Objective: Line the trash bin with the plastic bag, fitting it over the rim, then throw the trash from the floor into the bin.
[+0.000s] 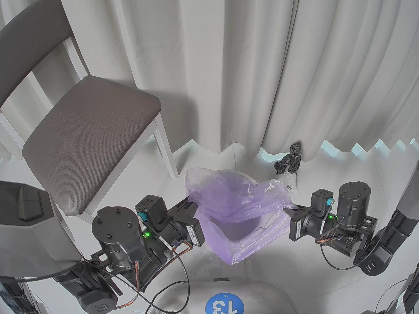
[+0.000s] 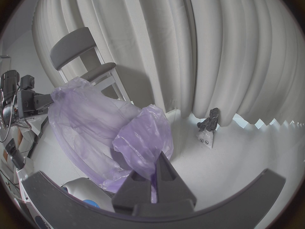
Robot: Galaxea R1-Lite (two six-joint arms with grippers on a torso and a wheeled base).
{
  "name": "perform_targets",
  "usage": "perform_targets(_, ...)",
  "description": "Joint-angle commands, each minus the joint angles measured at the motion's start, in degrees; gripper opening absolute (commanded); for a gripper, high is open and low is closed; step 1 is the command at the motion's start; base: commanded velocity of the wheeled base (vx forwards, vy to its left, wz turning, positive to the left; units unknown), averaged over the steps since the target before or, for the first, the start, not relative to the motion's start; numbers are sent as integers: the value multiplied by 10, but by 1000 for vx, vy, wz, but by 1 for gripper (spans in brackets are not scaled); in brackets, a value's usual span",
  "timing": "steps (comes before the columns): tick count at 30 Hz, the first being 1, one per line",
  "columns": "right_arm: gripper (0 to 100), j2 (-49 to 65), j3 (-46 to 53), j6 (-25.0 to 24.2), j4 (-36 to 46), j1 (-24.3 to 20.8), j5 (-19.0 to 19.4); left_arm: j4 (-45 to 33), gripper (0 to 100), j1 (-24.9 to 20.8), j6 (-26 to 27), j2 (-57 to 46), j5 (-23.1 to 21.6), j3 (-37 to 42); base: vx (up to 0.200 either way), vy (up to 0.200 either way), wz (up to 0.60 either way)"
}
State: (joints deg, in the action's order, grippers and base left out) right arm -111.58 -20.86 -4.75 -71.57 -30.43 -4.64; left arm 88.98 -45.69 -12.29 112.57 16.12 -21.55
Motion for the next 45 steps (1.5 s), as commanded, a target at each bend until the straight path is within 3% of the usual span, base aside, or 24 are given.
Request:
perform_targets(1, 0, -38, -9, -3, -7, 2, 0, 10, 0, 2, 0, 8, 0, -2, 0, 0, 0)
perform_targets(23, 0, -105, -28, 1, -30, 8, -1, 10, 0, 12, -18, 75, 6, -27, 0, 0, 0)
perform_targets(45, 0, -127, -45, 12, -54, 45, -6, 10, 0, 51, -19, 100, 2, -53, 0, 0, 0)
